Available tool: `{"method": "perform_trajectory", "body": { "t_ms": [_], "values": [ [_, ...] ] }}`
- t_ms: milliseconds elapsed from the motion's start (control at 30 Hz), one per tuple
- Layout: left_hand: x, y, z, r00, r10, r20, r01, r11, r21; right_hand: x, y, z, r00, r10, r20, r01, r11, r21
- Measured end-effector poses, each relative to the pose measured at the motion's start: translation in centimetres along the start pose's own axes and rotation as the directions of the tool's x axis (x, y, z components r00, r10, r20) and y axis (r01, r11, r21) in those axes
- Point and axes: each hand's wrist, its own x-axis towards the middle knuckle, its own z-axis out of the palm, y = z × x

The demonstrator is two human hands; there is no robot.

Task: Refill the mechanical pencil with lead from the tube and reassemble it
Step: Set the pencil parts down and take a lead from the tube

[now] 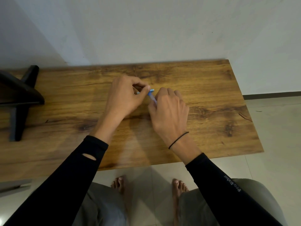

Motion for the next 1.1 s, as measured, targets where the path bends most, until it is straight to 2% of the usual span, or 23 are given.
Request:
{"method": "perform_trajectory", "body": {
  "t_ms": [200,367,500,567,633,733,800,967,1100],
  "values": [
    [0.5,-0.4,-0.6,0.979,-0.135,0.153,0.178,0.932,-0.317,0.0,0.1,-0.5,0.999,-0.025,-0.035,0.026,0.999,0.027],
    [0.2,0.0,-0.8,0.976,-0.168,0.14,0.202,0.938,-0.282,-0.3,-0.3,-1.1,0.998,-0.045,-0.052,0.047,0.998,0.035],
    [0.4,0.2,-1.9,0.979,-0.201,0.035,0.202,0.936,-0.288,-0.5,0.0,-1.4,0.996,-0.036,-0.081,0.042,0.997,0.072],
    [0.5,0.1,-2.4,0.986,-0.163,0.044,0.169,0.962,-0.216,-0.5,0.6,-1.6,0.994,-0.018,-0.107,0.029,0.994,0.104],
    [0.0,0.5,-2.2,0.987,-0.111,0.12,0.118,0.992,-0.054,-0.2,1.2,-1.8,0.99,0.007,-0.143,0.013,0.99,0.141],
    [-1.1,1.3,-0.6,0.973,-0.08,0.218,0.046,0.987,0.157,0.5,2.0,-2.2,0.985,0.057,-0.161,-0.028,0.984,0.177],
    [-1.4,1.7,0.4,0.968,-0.083,0.235,0.027,0.972,0.232,0.9,2.2,-2.3,0.981,0.084,-0.175,-0.049,0.98,0.193],
    [-1.5,1.7,1.1,0.976,-0.071,0.205,0.006,0.953,0.303,1.0,2.3,-2.4,0.984,0.073,-0.163,-0.036,0.975,0.221],
    [-1.3,1.0,0.7,0.972,-0.07,0.224,0.026,0.98,0.195,1.1,2.4,-2.6,0.981,0.067,-0.182,-0.021,0.969,0.244]
  ]
}}
